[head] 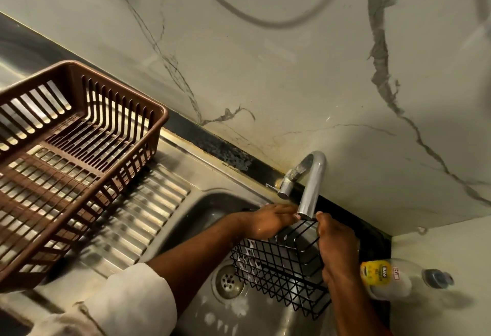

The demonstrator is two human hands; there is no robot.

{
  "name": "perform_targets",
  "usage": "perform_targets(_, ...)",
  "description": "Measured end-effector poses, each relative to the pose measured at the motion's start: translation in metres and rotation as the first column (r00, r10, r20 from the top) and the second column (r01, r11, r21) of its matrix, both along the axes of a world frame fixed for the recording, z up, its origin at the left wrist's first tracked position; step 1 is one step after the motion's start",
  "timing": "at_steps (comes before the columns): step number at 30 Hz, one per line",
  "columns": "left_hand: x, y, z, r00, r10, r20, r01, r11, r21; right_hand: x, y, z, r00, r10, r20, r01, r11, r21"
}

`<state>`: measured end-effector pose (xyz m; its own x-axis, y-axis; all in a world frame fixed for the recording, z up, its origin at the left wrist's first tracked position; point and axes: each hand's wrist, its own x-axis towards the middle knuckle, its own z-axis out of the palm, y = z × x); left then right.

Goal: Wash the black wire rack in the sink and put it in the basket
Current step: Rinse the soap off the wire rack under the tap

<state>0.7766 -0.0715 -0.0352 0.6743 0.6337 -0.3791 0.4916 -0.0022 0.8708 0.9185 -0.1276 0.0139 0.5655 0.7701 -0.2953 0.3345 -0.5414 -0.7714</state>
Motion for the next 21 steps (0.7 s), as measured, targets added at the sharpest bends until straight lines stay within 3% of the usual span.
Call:
perform_targets(4,0.02,0.0,0.005,0.999,0.002,0.045,-0.002,1.0,0.011,0.0,0.001,0.004,0.997,0.078,-0.025,-0.077,0.996,0.035)
perform_targets(9,0.015,0.009,-0.01,0.988,0.04,-0.147,-0.022,0.992,0.12,0.012,-0.013,-0.009,0.998,0.03,-0.057,-0.023,0.993,0.112)
perform_targets(12,0.002,0.004,-0.023,0.99,0.122,-0.073,-0.112,0.985,0.132,0.026,-0.022,-0.004,0.997,0.05,-0.056,-0.043,0.99,0.131)
perform_targets(16,-0.012,0.01,-0.025,0.988,0.113,-0.103,-0.106,0.992,0.072,0.045,-0.036,0.004,0.986,0.159,-0.058,-0.147,0.975,0.166)
perform_targets(21,-0.006,0.008,-0.013,0.987,0.088,-0.133,-0.076,0.993,0.09,0.049,-0.042,0.007,0.989,0.138,-0.055,-0.124,0.971,0.204)
